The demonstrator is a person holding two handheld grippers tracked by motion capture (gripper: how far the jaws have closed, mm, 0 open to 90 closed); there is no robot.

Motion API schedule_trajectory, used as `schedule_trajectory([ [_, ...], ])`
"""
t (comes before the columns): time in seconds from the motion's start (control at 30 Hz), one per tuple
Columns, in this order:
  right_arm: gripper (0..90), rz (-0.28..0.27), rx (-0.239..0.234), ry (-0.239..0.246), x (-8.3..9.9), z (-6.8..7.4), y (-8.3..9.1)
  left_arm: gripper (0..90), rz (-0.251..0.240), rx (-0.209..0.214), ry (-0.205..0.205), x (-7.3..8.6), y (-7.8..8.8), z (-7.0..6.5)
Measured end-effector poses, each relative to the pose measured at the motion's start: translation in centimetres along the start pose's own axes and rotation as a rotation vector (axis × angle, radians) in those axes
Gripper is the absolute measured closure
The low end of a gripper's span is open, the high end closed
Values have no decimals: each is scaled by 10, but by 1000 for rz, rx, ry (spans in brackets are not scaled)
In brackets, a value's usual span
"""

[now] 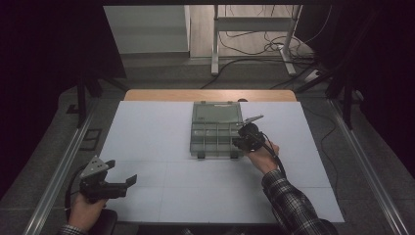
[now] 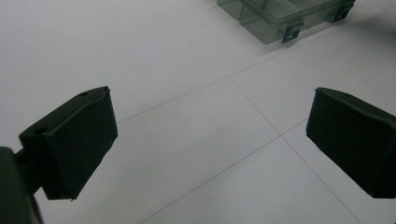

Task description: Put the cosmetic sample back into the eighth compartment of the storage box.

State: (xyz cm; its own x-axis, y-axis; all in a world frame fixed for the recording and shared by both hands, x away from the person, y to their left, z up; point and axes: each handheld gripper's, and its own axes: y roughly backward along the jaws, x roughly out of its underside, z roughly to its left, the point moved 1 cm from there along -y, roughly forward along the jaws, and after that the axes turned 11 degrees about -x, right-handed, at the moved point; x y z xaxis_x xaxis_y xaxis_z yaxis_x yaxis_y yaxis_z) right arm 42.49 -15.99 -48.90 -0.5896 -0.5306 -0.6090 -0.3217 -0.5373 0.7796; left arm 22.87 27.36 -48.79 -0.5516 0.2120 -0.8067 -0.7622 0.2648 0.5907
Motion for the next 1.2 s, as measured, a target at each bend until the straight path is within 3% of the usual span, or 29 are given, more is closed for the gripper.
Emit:
schedule_trajectory([
  [1.2, 519, -25, -10, 7, 0, 9, 18, 26, -1, 8, 0, 0, 0, 0],
])
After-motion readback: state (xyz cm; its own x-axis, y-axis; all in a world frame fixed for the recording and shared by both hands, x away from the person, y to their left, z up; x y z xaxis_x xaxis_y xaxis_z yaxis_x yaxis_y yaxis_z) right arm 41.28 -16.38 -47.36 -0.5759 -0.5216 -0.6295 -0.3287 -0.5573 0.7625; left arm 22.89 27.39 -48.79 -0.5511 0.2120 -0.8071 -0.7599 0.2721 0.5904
